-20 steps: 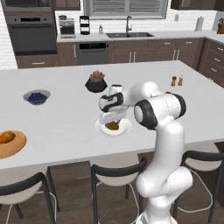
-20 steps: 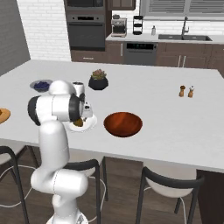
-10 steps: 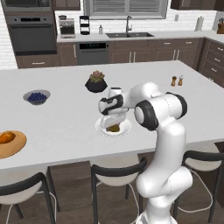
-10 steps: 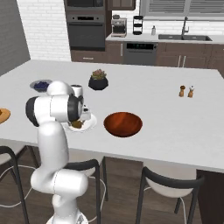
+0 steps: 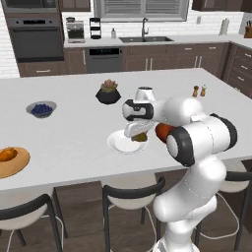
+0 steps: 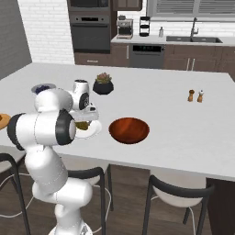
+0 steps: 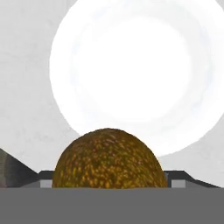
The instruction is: Pick the chicken drumstick and avocado from their plates and place them in the bowl. Then put the bowl in the fridge.
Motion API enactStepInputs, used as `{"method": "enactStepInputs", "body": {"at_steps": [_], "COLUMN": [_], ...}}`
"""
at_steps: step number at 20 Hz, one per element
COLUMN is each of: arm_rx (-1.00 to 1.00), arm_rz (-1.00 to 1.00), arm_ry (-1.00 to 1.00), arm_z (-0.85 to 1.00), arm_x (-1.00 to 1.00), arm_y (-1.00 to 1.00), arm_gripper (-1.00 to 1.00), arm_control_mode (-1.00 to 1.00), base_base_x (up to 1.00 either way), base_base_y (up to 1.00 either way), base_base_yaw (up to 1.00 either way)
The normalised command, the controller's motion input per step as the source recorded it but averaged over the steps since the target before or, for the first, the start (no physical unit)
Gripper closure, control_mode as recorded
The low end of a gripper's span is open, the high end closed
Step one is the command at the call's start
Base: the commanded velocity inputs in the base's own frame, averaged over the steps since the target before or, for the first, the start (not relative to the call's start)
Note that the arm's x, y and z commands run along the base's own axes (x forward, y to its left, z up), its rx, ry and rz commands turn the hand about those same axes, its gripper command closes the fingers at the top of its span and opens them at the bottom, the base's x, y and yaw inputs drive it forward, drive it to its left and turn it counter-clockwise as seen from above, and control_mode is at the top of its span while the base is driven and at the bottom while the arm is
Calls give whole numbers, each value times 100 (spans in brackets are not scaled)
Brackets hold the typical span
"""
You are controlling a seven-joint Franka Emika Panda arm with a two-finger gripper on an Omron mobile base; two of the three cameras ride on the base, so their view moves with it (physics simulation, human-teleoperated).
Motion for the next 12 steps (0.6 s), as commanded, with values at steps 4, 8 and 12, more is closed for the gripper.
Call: {"method": "enactStepInputs", "body": {"at_steps": [4,8,12], "arm_rx": [0,0,1], "arm_rz": [-6,-9,-8], "arm_ry": [0,0,2], "arm_z": [53,6,0], "arm_x": [0,1,15], "arm_y": [-94,-100,-100], "arm_gripper": [100,100,100], "arm_control_mode": [-100,-100,-100], "base_base_x": [0,0,0], "base_base_y": [0,0,0], "base_base_yaw": [0,0,0]}}
